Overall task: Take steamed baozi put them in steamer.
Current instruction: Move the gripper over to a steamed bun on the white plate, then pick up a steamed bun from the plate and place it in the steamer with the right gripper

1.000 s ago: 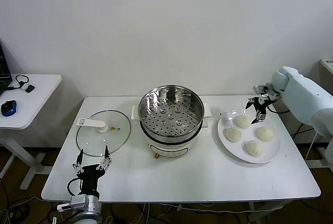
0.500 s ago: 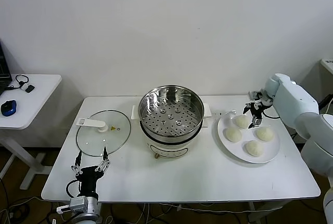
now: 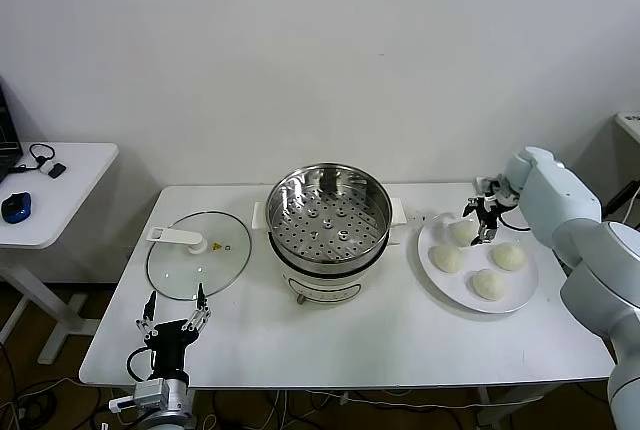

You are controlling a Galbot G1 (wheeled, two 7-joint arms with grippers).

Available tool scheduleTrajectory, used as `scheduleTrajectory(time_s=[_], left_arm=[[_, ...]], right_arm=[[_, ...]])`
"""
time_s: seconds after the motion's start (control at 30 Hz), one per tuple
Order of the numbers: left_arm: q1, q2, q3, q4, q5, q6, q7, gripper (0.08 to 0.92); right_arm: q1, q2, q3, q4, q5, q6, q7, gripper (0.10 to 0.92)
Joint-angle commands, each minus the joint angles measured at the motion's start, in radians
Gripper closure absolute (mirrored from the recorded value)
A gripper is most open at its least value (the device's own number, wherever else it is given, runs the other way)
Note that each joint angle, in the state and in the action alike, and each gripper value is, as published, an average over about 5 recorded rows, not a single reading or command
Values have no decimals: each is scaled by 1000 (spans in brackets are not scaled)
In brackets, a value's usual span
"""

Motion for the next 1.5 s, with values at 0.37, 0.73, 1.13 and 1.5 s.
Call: scheduleTrajectory(time_s=[0.37, 0.73, 1.13, 1.5], left_arm=[[-6, -9, 0, 3, -2, -12, 2, 177], [-9, -10, 3, -5, 1, -5, 3, 177], [-1, -1, 2, -37, 2, 11, 4, 177], [8, -12, 7, -43, 13, 10, -2, 177]], right_arm=[[-4, 20, 20, -27, -30, -27, 12, 368], [26, -19, -30, 63, 15, -23, -23, 456], [409, -207, -626, 612, 434, 175, -13, 448], [564, -29, -724, 593, 530, 574, 93, 366]])
